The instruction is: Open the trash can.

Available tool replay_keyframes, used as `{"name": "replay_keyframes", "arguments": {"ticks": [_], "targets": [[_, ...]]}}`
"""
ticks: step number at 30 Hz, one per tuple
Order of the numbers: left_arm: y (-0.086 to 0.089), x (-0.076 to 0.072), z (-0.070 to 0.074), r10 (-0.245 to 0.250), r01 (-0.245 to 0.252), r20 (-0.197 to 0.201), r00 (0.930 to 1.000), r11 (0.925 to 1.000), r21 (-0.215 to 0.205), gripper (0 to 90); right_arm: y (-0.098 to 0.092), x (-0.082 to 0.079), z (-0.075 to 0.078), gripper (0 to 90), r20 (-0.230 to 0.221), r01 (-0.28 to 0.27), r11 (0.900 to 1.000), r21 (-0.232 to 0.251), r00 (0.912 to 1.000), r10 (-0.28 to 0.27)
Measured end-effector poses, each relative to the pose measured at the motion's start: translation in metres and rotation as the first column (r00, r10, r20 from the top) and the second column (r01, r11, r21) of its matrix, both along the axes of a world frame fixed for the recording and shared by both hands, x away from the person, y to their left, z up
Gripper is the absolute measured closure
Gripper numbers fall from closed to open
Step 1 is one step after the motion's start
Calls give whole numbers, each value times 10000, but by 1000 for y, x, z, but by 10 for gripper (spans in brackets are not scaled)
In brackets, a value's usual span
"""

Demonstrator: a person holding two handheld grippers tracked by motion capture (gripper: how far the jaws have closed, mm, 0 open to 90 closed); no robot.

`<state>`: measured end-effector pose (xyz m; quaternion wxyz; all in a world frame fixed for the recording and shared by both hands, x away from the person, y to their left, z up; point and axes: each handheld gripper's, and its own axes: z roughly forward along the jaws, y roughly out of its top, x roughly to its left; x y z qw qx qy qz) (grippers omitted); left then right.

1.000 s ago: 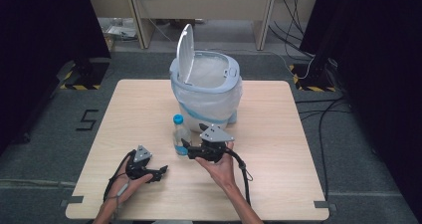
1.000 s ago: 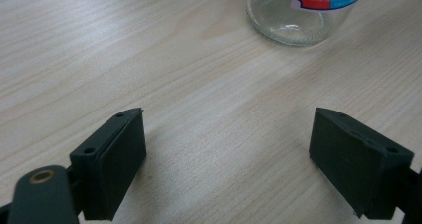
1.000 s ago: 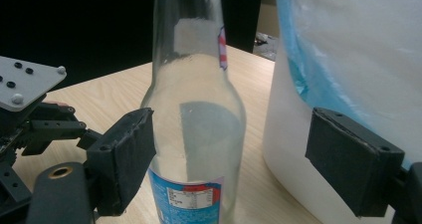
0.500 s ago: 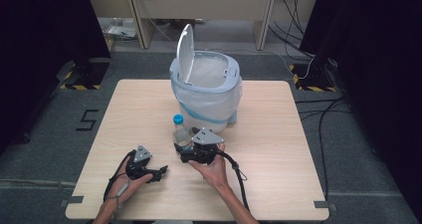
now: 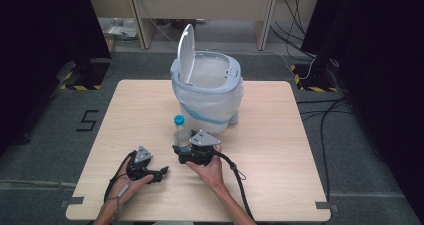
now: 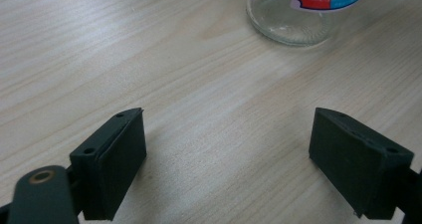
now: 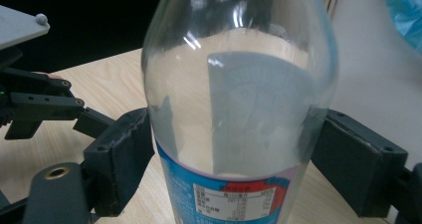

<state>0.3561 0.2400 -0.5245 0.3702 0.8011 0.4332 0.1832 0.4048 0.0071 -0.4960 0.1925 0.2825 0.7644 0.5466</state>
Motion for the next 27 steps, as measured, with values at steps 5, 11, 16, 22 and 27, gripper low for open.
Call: {"name": "replay_keyframes", "arguments": {"ticks": [5, 11, 16, 22, 27], "targets": [[0, 0, 0, -4, 4, 2, 10000, 10000, 6, 137, 0, 1, -13, 195, 18, 46, 10000, 20, 10000, -46], [0, 0, 0, -7, 7, -1, 10000, 10000, 24, 137, 4, 2, -19, 258, 184, -7, 9998, -208, 9998, 11], [0, 0, 0, -2, 2, 2, 10000, 10000, 1, 137, 3, 0, -16, 273, 244, 84, 9995, -308, 9997, -77], [0, 0, 0, -1, 1, 4, 10000, 10000, 0, 137, 0, -1, -12, 275, 458, 315, 9984, -478, 9985, -293], [0, 0, 0, 0, 0, 7, 10000, 10000, 23, 137, -3, -3, -7, 275, 523, 380, 9982, -461, 9980, -355]]}}
